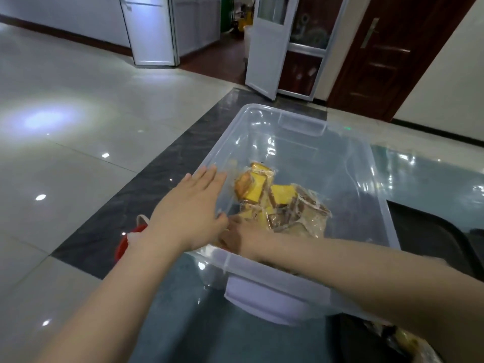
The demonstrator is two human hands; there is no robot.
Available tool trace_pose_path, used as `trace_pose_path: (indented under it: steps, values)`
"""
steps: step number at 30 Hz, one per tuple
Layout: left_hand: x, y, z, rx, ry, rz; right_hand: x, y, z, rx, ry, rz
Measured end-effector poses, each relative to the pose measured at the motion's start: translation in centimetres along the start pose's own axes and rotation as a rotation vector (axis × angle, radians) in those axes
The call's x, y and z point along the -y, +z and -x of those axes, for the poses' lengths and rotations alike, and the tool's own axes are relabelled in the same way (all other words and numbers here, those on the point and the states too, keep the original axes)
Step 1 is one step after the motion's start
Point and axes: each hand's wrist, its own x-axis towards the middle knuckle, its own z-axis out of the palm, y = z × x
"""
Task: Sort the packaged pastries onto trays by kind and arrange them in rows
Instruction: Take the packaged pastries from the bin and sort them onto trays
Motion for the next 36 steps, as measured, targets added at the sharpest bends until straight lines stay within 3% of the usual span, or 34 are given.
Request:
trace_pose_path:
  steps: [3, 8, 12, 14, 17, 22, 27, 36]
  values:
    - [0.1, 0.4, 0.0, 0.000, 0.001, -0.028, 0.1, 2.5, -0.7, -0.036, 0.043, 0.091]
    - [0.1, 0.3, 0.0, -0.003, 0.006, -0.046, -1.1, 1.2, -0.7, -0.193, 0.100, -0.211]
    - [0.0, 0.2, -0.1, 0.004, 0.008, -0.050, -3.6, -2.0, -1.8, -0.325, 0.429, -0.501]
    - [0.0, 0.1, 0.0, -0.012, 0.011, -0.041, -5.6, -3.3, -2.4, -0.333, 0.506, -0.544]
    - [-0.1, 0.0, 0.1, -0.023, 0.007, -0.026, -8.2, -3.4, -3.3, -0.303, 0.506, -0.334]
    - [-0.1, 0.2, 0.0, -0.038, 0.007, -0.025, -9.4, -2.0, -5.0, -0.308, 0.329, -0.079]
    - [-0.1, 0.4, -0.2, -0.046, 0.013, -0.051, -8.9, -0.9, -6.3, -0.246, 0.338, 0.099]
    - [0.3, 0.2, -0.9, 0.182, 0.055, -0.198, -8.2, -3.4, -3.9, -0.281, 0.147, 0.479]
